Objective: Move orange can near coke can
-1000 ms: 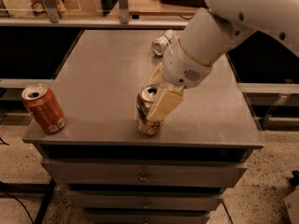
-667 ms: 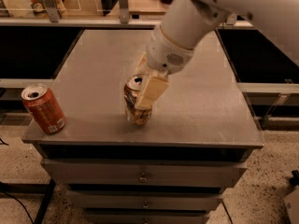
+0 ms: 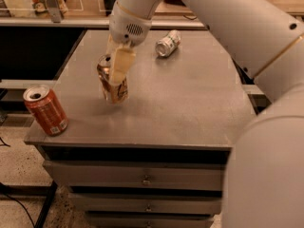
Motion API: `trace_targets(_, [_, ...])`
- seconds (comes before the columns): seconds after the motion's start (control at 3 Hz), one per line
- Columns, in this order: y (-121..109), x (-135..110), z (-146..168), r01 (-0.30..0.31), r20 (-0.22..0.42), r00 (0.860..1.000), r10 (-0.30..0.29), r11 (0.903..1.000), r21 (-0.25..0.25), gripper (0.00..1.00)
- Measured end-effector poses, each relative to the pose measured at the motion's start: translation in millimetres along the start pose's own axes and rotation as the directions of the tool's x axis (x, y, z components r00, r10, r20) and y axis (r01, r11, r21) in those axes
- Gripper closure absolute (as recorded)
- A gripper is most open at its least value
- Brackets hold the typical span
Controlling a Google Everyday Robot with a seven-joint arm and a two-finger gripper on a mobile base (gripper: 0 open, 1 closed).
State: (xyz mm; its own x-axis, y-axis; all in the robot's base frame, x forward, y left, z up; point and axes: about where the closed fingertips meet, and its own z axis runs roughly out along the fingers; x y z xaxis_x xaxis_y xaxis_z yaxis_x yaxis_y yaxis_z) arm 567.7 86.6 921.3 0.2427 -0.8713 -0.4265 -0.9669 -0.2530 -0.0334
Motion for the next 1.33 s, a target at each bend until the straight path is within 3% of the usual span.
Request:
trace_targets(0.33, [-32,-25,5,0.038,0.027,0.999,-0.038,0.9993,0.005,1.0])
trace_targets(0.67, [-39,-44,8,0.07,0.071,0.995,-0.071,0.9973,0.023,1.0])
trace_targets(1.33, [-23,-71,40,0.129,0.11,0.986,-0.125,0.9913,-0.026,1.0])
